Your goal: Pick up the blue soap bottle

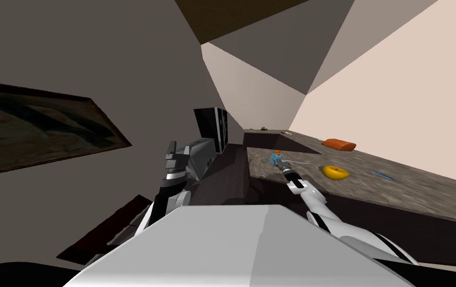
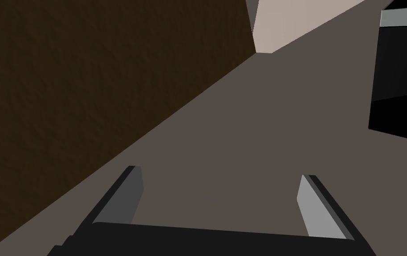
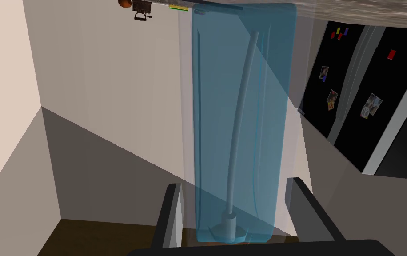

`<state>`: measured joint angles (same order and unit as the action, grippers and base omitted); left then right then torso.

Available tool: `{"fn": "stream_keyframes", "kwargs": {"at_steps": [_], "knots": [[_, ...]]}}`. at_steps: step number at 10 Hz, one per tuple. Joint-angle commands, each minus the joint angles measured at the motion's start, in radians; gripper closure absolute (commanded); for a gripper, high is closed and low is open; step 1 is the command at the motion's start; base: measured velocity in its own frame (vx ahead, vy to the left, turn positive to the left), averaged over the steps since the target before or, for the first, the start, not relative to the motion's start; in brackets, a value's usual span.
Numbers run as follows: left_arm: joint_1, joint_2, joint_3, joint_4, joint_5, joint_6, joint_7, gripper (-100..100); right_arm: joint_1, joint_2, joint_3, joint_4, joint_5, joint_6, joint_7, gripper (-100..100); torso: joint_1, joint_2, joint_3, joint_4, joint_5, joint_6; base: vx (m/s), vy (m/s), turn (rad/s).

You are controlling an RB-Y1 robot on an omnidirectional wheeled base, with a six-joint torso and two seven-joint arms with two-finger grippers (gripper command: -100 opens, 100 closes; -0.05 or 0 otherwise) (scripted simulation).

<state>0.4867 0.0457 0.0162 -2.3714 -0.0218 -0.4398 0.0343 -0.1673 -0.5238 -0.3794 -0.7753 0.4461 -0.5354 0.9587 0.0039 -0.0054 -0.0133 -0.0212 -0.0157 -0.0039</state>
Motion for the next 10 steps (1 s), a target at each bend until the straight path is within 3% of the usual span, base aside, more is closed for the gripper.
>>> {"fn": "stream_keyframes", "kwargs": {"at_steps": [1, 2, 3, 5, 6, 7, 9, 10], "knots": [[0.0, 0.0, 0.0, 0.0, 0.0, 0.0, 0.0, 0, 0.019, -0.05, 0.012, 0.047, -0.05, -0.036, 0.015, 100, 0.0, 0.0, 0.0, 0.0, 0.0, 0.0, 0.022, 0.114, 0.088], [0.0, 0.0, 0.0, 0.0, 0.0, 0.0, 0.0, 0, 0.019, -0.059, 0.012, 0.047, -0.081, -0.036, 0.015, 100, 0.002, 0.0, 0.0, -0.001, 0.0, 0.0, 0.026, 0.089, 0.039], [0.0, 0.0, 0.0, 0.0, 0.0, 0.0, 0.0, 0, 0.035, -0.107, 0.022, 0.093, -0.112, -0.073, 0.027, 100, 0.001, -0.001, 0.0, 0.0, 0.0, 0.0, 0.035, 0.087, 0.084], [0.0, 0.0, 0.0, 0.0, 0.0, 0.0, 0.0, 0, 0.035, -0.111, 0.022, 0.093, -0.153, -0.073, 0.027, 100, 0.0, 0.0, 0.0, 0.0, 0.0, 0.0, 0.014, 0.046, 0.024], [0.0, 0.0, 0.0, 0.0, 0.0, 0.0, 0.0, 0, 0.05, -0.159, 0.032, 0.137, -0.191, -0.111, 0.039, 100, -0.002, 0.001, 0.001, 0.0, 0.0, 0.001, 0.005, 0.061, 0.085], [0.0, 0.0, 0.0, 0.0, 0.0, 0.0, 0.0, 0, 0.05, -0.164, 0.032, 0.139, -0.218, -0.111, 0.039, 100, -0.001, 0.002, 0.001, 0.0, 0.0, 0.001, 0.013, 0.064, 0.046], [0.0, 0.0, 0.0, 0.0, 0.0, 0.0, 0.0, 0, 0.055, -0.163, 0.033, 0.13, -0.212, -0.105, 0.036, 100, -0.002, 0.002, 0.001, 0.001, 0.0, 0.001, 0.009, 0.023, -0.009], [0.0, 0.0, 0.0, 0.0, 0.0, 0.0, 0.0, 0, 0.054, -0.164, 0.032, 0.133, -0.213, -0.108, 0.036, 0, -0.003, 0.002, 0.001, 0.001, -0.001, 0.001, 0.0, 0.0, 0.0]]}}
